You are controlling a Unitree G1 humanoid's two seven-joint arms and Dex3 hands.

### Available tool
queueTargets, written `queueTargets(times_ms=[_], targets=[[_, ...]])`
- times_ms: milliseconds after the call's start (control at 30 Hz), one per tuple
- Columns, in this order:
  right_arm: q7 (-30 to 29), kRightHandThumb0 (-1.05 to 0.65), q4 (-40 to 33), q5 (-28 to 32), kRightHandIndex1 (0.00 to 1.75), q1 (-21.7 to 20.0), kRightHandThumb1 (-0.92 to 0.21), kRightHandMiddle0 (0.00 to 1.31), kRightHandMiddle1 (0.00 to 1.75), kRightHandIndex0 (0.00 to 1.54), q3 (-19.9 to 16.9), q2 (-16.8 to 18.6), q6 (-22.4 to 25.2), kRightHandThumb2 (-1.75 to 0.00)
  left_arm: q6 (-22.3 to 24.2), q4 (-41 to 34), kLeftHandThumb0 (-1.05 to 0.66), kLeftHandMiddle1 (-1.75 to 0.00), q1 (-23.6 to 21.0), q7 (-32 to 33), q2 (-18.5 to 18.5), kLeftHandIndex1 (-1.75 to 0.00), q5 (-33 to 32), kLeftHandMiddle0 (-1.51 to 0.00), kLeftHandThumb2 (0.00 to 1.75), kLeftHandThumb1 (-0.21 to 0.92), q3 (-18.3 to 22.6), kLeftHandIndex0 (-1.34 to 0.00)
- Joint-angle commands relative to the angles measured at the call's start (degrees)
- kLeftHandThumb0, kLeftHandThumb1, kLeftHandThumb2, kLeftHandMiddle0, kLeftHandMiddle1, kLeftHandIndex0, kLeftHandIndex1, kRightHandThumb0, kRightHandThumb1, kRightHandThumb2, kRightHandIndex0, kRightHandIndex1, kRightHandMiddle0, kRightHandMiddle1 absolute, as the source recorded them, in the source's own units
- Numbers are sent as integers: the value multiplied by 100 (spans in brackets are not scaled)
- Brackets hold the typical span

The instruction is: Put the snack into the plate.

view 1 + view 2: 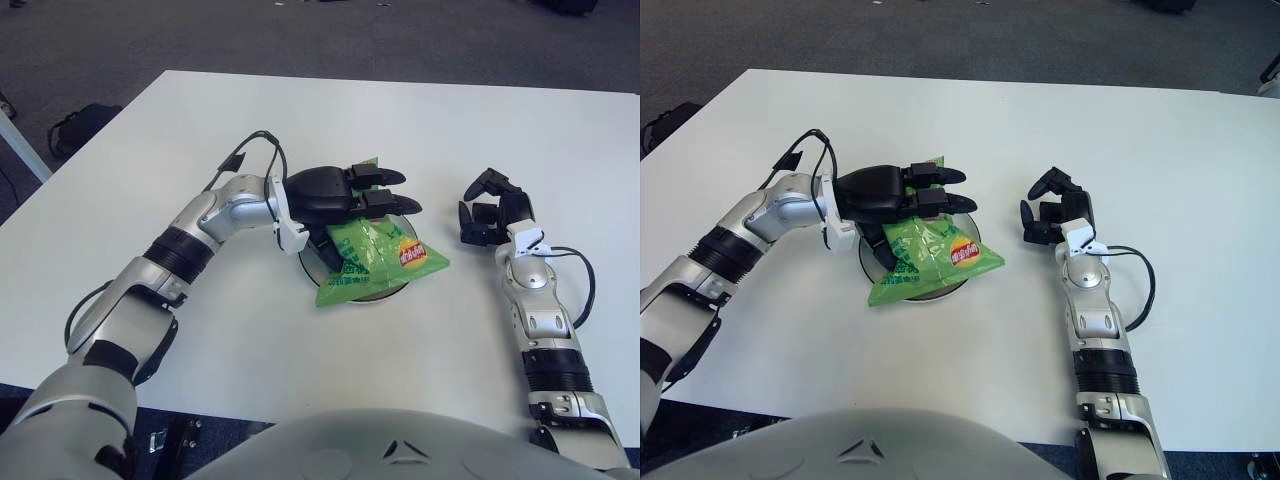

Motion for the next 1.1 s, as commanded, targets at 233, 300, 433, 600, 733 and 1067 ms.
queueTargets(times_ms=[233,300,433,600,733,1067], targets=[[128,-52,513,15,175,372,-22,69,175,132,168,254,295,-143,508,119,-102,0,-259,-1596,-57,0,-1361,0,20,86,-54,0],[141,-52,520,28,175,364,-23,69,175,131,171,255,316,-142,615,137,-98,0,-289,-1831,-70,0,-1534,0,18,83,-1,0],[191,-52,568,19,175,363,-24,68,175,132,192,220,291,-141,641,330,-92,0,-344,-2097,-171,0,-1845,0,16,78,189,0],[215,-51,669,-87,175,326,-26,67,175,134,255,142,236,-139,716,474,-95,0,-309,-2354,-317,0,-2210,0,16,79,421,0],[218,-50,709,-137,175,303,-28,65,175,133,291,105,258,-136,796,574,-99,0,-263,-2570,-414,0,-2551,0,17,81,642,0],[210,-49,735,-209,175,272,-30,63,175,131,350,66,274,-133,807,973,-104,0,-319,-3199,-656,0,-3171,0,18,87,1140,0]])
